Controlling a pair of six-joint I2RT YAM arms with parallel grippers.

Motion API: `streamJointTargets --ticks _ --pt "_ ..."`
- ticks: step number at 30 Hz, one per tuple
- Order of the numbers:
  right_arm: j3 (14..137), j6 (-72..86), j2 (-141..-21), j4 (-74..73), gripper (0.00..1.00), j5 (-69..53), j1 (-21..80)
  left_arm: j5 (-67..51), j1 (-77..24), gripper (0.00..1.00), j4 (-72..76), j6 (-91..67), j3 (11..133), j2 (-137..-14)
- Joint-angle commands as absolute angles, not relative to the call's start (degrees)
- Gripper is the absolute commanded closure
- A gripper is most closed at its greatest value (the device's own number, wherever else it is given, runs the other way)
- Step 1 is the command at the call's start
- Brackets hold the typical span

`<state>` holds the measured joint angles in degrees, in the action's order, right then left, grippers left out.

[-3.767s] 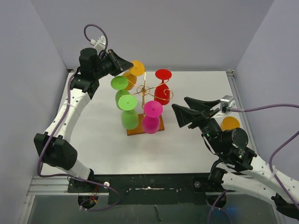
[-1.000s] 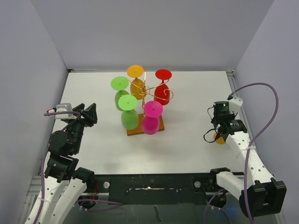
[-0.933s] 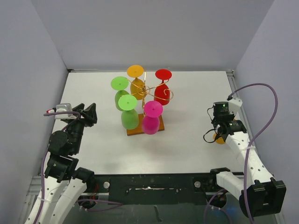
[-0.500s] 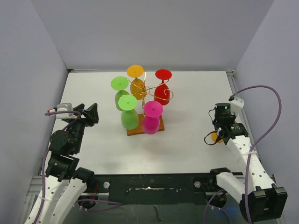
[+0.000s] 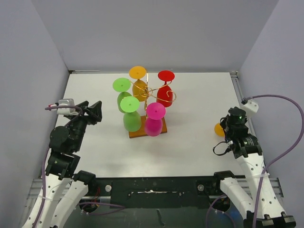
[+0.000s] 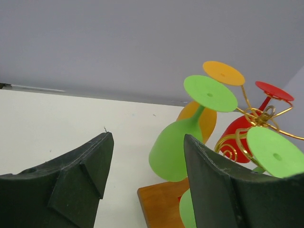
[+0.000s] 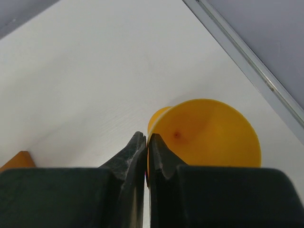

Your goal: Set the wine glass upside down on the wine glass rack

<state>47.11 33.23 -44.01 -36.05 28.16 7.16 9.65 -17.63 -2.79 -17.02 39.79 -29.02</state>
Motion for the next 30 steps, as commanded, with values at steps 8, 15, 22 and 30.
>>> streamJointTargets --ticks 8,15,22,30 --pt "48.7 29.5 -29.0 -21.6 1.00 16.5 7.0 -4.4 -17.4 0.42 3.5 -26.4 54.6 -35.4" --pt "45.0 28.2 -19.7 -12.5 1.00 10.5 7.0 -15.7 -17.6 0.42 15.0 -39.7 59.0 -44.0" --pt "42.6 28.8 -14.0 -3.2 1.00 6.5 7.0 -20.9 -22.1 0.41 28.1 -53.3 61.1 -53.6" --pt "40.8 31.3 -10.7 7.8 1.00 2.1 7.0 -12.0 -39.2 0.41 27.7 -49.9 67.5 -62.9"
